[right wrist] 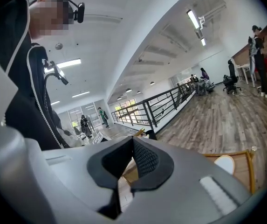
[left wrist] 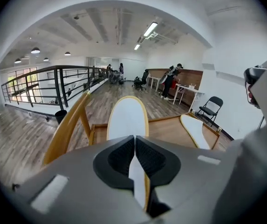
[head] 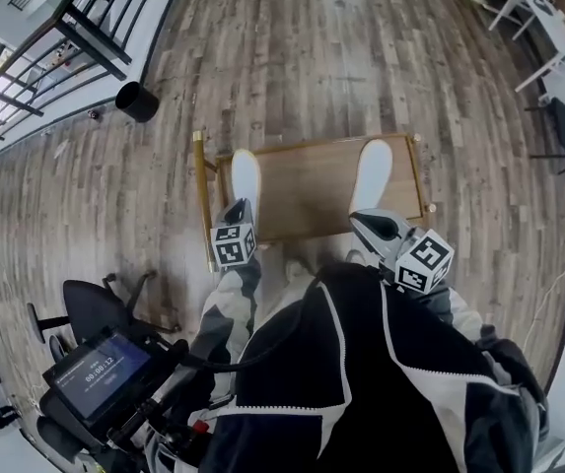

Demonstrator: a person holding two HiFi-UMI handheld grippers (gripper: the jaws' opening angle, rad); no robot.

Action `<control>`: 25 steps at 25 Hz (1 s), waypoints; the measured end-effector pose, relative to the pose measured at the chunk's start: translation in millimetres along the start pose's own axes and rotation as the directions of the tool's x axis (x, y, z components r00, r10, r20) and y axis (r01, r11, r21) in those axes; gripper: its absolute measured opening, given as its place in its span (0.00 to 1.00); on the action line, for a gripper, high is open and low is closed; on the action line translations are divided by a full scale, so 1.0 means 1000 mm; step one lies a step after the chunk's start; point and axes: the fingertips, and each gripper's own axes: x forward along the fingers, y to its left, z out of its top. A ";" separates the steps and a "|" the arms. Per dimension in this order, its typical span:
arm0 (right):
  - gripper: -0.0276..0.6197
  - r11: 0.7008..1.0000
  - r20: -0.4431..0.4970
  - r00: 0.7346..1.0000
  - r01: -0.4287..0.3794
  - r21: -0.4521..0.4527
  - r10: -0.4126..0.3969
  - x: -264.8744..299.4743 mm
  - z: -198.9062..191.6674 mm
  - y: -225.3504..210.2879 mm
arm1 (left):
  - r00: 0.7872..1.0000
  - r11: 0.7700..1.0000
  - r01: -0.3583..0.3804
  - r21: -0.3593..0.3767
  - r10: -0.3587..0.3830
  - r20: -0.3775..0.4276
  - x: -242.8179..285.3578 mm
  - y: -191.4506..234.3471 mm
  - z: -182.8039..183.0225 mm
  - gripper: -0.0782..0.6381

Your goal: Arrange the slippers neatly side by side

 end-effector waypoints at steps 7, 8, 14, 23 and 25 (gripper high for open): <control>0.05 0.998 0.001 0.998 0.055 0.009 -0.055 -0.020 -0.003 0.004 | 0.995 0.997 -0.035 -0.063 0.029 -0.098 0.022 0.017 -0.025 0.14; 0.05 0.998 0.000 0.998 0.059 0.008 -0.059 -0.022 -0.002 0.006 | 0.993 0.997 -0.043 -0.060 0.036 -0.113 0.022 0.019 -0.026 0.15; 0.05 0.997 -0.011 0.997 0.082 0.014 -0.082 -0.025 0.001 -0.002 | 0.984 0.997 -0.058 -0.043 0.050 -0.171 0.046 0.030 -0.029 0.15; 0.05 0.995 -0.022 0.995 0.098 0.023 -0.097 -0.023 -0.009 -0.012 | 0.977 0.999 -0.032 -0.013 0.029 -0.214 0.063 0.027 -0.043 0.24; 0.05 0.995 -0.017 0.995 0.095 0.016 -0.095 -0.017 -0.015 -0.010 | 0.977 1.000 -0.023 -0.020 0.019 -0.212 0.068 0.033 -0.051 0.35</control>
